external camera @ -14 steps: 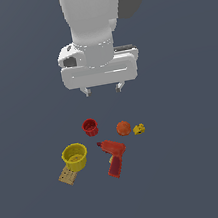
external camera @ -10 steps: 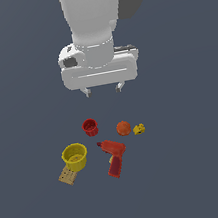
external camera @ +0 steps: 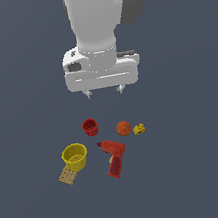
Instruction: Pick up a designated object from a clutter of objects.
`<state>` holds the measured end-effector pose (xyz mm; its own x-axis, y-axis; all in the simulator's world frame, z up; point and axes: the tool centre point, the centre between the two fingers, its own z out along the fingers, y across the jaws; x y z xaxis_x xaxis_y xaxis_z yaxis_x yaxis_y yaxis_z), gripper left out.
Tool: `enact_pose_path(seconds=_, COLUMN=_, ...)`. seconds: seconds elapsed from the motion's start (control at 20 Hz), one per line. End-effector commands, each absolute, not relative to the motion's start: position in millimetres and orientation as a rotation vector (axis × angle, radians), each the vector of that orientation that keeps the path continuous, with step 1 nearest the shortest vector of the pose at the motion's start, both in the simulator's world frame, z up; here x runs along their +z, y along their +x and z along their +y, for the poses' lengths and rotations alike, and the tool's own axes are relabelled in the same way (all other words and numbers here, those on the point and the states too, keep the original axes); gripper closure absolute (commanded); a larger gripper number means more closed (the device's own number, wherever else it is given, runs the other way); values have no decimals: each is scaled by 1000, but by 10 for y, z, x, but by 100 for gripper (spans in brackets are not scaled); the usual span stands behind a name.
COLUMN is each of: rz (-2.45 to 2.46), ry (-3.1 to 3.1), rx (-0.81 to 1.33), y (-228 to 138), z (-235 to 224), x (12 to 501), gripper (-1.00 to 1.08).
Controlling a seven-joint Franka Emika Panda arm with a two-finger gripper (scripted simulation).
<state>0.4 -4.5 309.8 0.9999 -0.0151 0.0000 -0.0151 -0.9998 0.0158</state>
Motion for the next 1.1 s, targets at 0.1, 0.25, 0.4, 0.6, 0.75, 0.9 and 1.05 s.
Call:
enact_pose_path(seconds=0.1, rz=-40, ry=3125, rx=0, y=9, z=-37, x=3081, gripper=-92)
enact_pose_path(seconds=0.25, rz=-70, ry=3125, rx=0, y=20, z=-18, x=3048, gripper=-92)
enact_pose_path(seconds=0.4, rz=-113, ry=3124, rx=1, y=34, z=9, x=3000, gripper=-92)
enact_pose_path(seconds=0.6, rz=-191, ry=3120, rx=2, y=58, z=58, x=2915, gripper=-92)
enact_pose_path(seconds=0.75, rz=-266, ry=3115, rx=3, y=79, z=106, x=2831, gripper=-92)
enact_pose_path(seconds=0.9, rz=-356, ry=3107, rx=3, y=102, z=164, x=2731, gripper=-92)
enact_pose_path(seconds=1.05, rz=-457, ry=3095, rx=4, y=124, z=229, x=2618, gripper=-92)
